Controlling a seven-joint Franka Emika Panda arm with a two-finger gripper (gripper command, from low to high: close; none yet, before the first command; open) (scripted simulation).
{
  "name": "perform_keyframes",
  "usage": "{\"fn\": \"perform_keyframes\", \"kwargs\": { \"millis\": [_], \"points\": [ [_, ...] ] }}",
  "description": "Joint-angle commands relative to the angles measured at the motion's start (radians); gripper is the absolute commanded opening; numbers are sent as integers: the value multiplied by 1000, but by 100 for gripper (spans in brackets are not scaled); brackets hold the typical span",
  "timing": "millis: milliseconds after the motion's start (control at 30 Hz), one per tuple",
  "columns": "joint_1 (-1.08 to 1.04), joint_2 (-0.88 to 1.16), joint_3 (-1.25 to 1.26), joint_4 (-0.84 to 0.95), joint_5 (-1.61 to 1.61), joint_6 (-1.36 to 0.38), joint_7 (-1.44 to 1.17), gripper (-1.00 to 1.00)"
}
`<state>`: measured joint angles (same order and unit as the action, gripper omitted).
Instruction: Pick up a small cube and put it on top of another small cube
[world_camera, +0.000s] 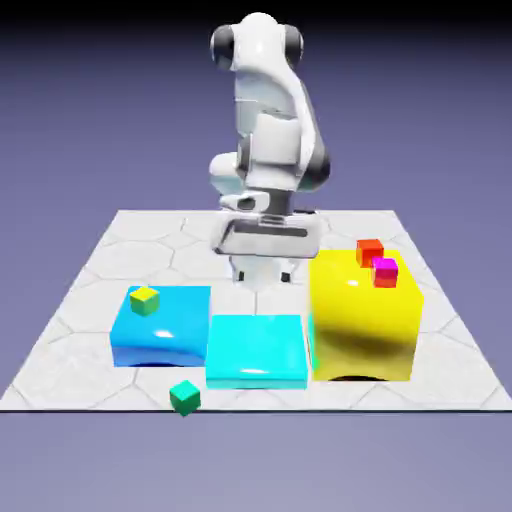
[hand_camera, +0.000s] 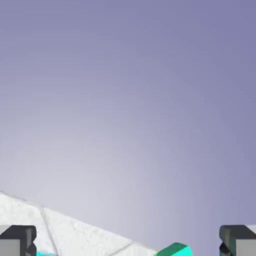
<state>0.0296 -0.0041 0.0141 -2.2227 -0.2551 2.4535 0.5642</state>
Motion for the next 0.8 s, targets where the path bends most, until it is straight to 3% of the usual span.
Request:
{"fn": "perform_keyframes", "kwargs": {
  "millis": [0, 767],
  "points": [
    [1, 35, 1, 36, -16, -36, -11, 0],
    [26, 838, 21, 870, -378, -864, -262, 0]
  ]
}}
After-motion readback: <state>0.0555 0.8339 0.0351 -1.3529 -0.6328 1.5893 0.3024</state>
